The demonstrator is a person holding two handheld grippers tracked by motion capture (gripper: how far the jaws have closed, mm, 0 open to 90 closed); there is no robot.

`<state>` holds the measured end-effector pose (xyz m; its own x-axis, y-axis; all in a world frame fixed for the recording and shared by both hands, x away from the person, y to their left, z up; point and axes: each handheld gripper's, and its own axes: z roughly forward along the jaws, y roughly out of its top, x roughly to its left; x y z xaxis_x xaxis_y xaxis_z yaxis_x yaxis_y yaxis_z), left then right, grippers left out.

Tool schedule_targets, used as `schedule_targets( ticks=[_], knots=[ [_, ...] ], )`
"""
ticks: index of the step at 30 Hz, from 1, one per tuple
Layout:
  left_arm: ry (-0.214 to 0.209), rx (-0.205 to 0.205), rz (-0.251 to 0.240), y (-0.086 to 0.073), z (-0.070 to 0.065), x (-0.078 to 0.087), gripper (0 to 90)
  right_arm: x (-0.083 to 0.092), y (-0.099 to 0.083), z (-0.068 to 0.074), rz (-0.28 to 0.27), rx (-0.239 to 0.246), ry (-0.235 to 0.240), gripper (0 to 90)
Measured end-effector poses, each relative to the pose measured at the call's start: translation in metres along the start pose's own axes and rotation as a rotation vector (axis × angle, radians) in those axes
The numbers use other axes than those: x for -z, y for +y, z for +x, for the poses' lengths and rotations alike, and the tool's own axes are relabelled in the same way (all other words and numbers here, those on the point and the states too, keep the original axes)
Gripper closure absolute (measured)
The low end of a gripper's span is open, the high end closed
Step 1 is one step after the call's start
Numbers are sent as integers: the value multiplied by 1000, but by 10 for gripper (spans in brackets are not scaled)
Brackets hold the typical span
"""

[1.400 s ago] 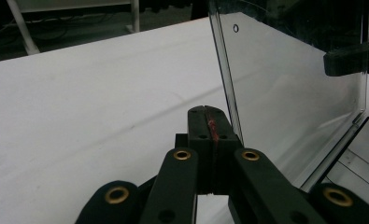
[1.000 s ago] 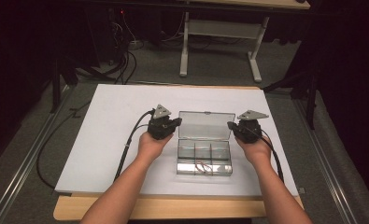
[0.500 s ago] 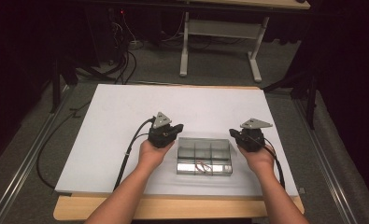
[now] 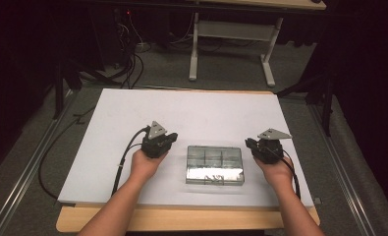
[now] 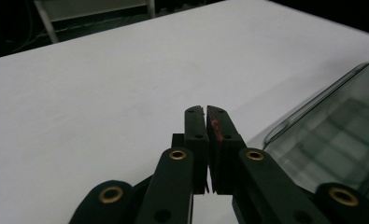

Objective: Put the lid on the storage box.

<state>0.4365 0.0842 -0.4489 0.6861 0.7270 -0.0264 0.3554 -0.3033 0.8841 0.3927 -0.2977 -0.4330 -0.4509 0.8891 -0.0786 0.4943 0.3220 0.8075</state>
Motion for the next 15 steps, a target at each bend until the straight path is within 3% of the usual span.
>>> schedule_targets(
  ticks=[2,3,10,15],
  knots=[
    [8,-1,9,-4,4,3,865,0,-2,0,3,-5,-4,808],
    [37,-3,22,-13,11,11,859,1,-7,-1,8,-16,-15,765],
    [104,-5,43,-41,35,36,792,5,-23,-5,-1,-50,-39,684],
    [171,-6,67,-65,60,67,732,10,-41,-11,-3,-73,-69,623]
  ],
)
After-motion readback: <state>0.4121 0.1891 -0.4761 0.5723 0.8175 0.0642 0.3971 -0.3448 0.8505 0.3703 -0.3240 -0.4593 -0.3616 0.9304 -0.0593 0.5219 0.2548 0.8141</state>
